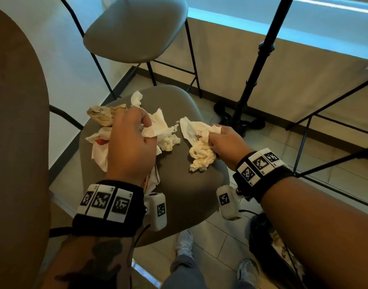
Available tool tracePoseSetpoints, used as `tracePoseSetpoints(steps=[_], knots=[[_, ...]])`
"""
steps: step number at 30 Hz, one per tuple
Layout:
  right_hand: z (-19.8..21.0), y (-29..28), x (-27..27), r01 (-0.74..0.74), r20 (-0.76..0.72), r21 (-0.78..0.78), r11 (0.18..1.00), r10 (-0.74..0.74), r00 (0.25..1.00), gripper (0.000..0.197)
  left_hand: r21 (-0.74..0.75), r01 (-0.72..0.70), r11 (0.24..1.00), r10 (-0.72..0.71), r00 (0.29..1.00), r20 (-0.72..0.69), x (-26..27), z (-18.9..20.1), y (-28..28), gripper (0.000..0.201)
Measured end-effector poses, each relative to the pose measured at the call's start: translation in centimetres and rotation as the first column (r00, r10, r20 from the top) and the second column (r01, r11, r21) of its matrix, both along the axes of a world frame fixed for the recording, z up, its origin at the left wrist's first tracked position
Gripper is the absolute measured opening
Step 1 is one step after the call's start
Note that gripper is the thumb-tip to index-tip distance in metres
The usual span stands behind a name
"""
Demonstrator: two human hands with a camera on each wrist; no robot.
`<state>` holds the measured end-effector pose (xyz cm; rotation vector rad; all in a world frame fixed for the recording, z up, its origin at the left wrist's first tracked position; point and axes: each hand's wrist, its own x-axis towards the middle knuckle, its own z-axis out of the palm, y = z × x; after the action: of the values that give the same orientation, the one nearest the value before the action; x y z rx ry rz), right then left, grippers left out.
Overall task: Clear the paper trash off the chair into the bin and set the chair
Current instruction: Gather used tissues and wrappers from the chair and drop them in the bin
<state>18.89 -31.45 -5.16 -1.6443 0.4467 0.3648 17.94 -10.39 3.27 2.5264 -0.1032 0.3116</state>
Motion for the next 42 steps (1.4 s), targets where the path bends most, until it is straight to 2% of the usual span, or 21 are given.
tracePoseSetpoints(steps=[6,12,17,23,26,28,31,33,35,37,39,42], knots=[[-0.2,0.1,-0.8,0.039,-0.027,0.041,0.998,-0.038,0.999,0.018,-0.077,-0.044,0.996,0.05,0.996,0.076,-0.3,0.0,0.2,0.021],[1.7,-0.8,-1.9,0.083,0.075,0.102,0.991,-0.091,0.993,0.022,-0.183,-0.018,0.983,0.046,0.987,0.154,-0.5,0.6,0.2,0.023],[2.3,-1.8,-3.0,0.102,0.084,0.096,0.99,-0.11,0.99,0.023,-0.172,0.001,0.985,0.021,0.992,0.124,-0.8,0.5,-0.5,0.019],[3.3,-4.4,-6.7,0.166,0.093,0.151,0.975,-0.181,0.979,0.026,-0.139,0.092,0.986,-0.068,0.983,0.171,-1.9,1.2,-2.3,0.013],[3.5,-7.8,-10.5,0.285,0.084,0.163,0.944,-0.301,0.95,0.032,-0.129,0.229,0.965,-0.199,0.958,0.209,-3.2,2.0,-6.3,0.026],[3.1,-10.9,-13.7,0.322,0.116,0.12,0.939,-0.335,0.935,0.027,-0.186,0.328,0.926,-0.282,0.93,0.237,-4.2,1.5,-10.1,0.036],[1.5,-15.8,-20.0,0.426,0.115,0.091,0.9,-0.435,0.893,0.02,-0.277,0.478,0.834,-0.43,0.876,0.218,-6.0,-1.2,-16.1,0.04],[-0.5,-18.9,-24.8,0.535,0.083,0.083,0.841,-0.541,0.837,0.023,-0.341,0.569,0.748,-0.568,0.815,0.113,-8.0,-4.2,-20.4,0.04],[-3.1,-21.8,-29.8,0.659,0.029,0.076,0.749,-0.662,0.749,0.025,-0.388,0.603,0.697,-0.658,0.753,-0.011,-10.4,-8.2,-25.0,0.032],[-6.7,-24.2,-34.4,0.757,-0.042,0.037,0.653,-0.755,0.654,0.027,-0.404,0.608,0.683,-0.707,0.69,-0.155,-13.2,-13.1,-29.2,0.017],[-10.9,-26.0,-38.2,0.827,-0.133,0.008,0.562,-0.819,0.558,0.029,-0.417,0.608,0.676,-0.734,0.604,-0.309,-16.3,-18.3,-32.8,0.011],[-17.9,-27.4,-42.6,0.904,-0.269,-0.001,0.428,-0.87,0.412,0.028,-0.402,0.526,0.75,-0.656,0.506,-0.561,-19.5,-26.0,-36.6,0.009]])
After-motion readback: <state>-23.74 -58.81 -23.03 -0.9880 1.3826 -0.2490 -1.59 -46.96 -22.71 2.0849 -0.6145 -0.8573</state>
